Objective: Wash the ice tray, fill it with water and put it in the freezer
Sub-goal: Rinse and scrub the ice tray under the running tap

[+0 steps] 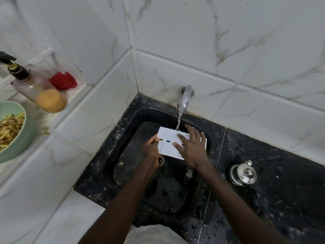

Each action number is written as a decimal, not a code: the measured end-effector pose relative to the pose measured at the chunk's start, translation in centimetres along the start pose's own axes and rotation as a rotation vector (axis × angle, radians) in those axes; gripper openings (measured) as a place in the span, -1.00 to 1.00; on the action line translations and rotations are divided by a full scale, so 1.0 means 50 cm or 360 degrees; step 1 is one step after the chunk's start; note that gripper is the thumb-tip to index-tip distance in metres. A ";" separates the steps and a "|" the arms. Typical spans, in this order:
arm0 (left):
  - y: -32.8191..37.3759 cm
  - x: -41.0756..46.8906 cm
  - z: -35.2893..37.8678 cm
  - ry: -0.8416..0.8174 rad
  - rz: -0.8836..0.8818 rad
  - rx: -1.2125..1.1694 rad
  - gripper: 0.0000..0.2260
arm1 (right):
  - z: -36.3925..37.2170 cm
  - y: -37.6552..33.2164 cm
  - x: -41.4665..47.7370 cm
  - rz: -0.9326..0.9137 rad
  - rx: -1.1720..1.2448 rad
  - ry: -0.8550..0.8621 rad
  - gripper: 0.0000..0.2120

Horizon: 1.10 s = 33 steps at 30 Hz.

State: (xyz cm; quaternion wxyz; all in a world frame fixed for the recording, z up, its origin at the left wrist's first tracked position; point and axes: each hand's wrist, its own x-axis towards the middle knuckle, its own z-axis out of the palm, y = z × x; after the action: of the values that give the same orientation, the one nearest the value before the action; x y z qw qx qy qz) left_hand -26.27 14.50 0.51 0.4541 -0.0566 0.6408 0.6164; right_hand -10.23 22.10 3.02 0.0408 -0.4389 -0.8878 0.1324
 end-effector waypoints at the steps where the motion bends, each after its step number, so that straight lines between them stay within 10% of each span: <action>1: 0.002 -0.005 0.006 -0.0007 -0.0007 -0.0008 -0.79 | 0.005 -0.006 0.000 0.0008 -0.0006 -0.0028 -0.37; 33: 0.053 -0.006 -0.041 0.0053 -0.0120 -0.0027 -0.75 | -0.019 -0.008 -0.016 0.0056 0.0062 -0.0023 -0.53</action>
State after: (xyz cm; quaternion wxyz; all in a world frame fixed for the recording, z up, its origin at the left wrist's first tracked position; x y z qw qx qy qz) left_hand -28.81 13.22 2.29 0.4658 -0.0948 0.6403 0.6033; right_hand -9.86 21.41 4.06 0.0406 -0.4525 -0.8775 0.1534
